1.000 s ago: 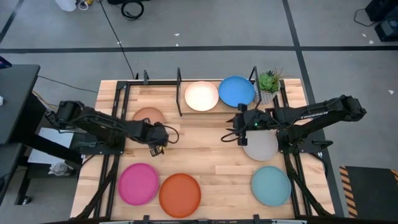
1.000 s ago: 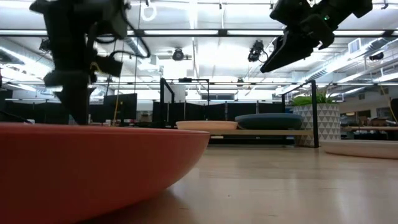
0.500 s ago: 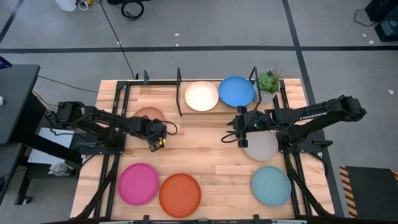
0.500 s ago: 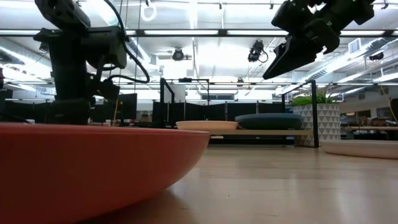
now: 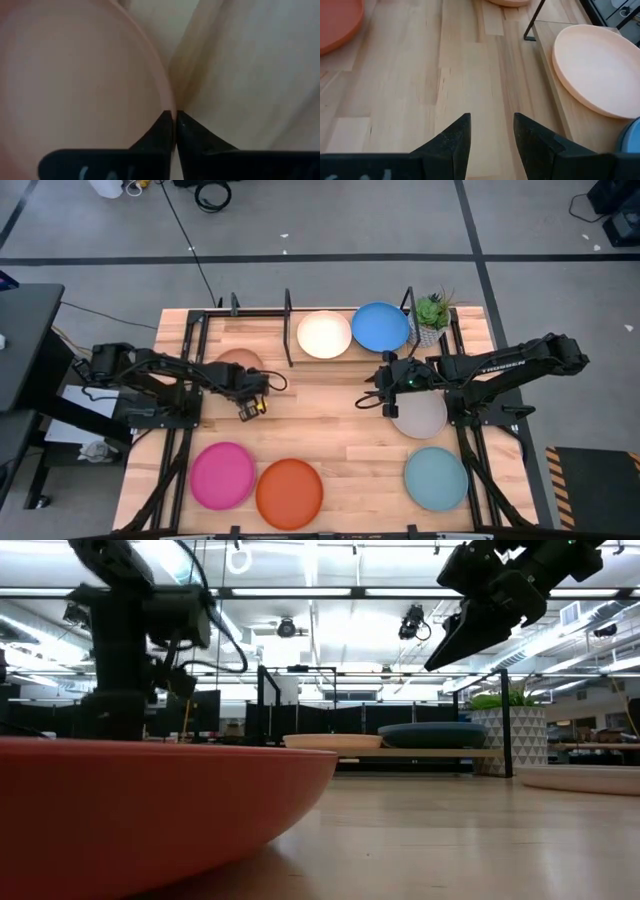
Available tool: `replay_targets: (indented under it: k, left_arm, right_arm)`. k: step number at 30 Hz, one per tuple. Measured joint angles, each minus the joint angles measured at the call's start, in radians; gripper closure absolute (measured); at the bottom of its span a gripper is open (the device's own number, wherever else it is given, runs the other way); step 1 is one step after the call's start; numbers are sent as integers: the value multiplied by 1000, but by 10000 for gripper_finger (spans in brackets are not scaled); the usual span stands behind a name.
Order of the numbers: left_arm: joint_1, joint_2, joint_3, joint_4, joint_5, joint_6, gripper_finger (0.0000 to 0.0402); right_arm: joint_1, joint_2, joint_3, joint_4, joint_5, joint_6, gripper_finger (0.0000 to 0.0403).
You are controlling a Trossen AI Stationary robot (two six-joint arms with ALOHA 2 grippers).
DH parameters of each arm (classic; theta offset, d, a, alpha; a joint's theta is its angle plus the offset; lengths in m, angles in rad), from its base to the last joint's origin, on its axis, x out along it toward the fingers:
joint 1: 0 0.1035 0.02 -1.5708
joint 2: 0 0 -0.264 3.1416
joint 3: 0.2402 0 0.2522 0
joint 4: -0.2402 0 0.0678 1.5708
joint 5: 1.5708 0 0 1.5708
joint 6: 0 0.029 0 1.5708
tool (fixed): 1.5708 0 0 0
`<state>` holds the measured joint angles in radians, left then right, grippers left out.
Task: Place and stack plates onto a shelf
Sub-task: Stack the brown plate on top of the light orange plate on the shelf
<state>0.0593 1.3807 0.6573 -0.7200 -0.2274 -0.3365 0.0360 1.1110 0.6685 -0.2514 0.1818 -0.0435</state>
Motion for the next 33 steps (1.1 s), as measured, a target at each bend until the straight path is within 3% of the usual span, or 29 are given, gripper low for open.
replay_targets:
  k: [5,10,13,18,22,25,33]
  left_arm:
    - [-19,-19,157,-163,-132,36,384]
    - [-16,-14,362,-231,-290,126,386]
    - [6,-13,468,-247,-334,192,386]
    - [89,-9,592,-225,-332,304,386]
    - [124,31,653,-120,-220,426,386]
    - [118,93,698,-27,-153,513,386]
    - [56,317,829,-5,-144,716,386]
  right_arm:
    - [0,0,0,0,0,18,248]
    - [1,0,0,7,-1,24,248]
    - [2,0,0,9,-2,27,248]
    - [4,0,0,10,-3,27,248]
    - [4,0,0,12,-3,27,248]
    - [4,0,0,15,-3,26,248]
    - [4,-2,0,4,11,26,248]
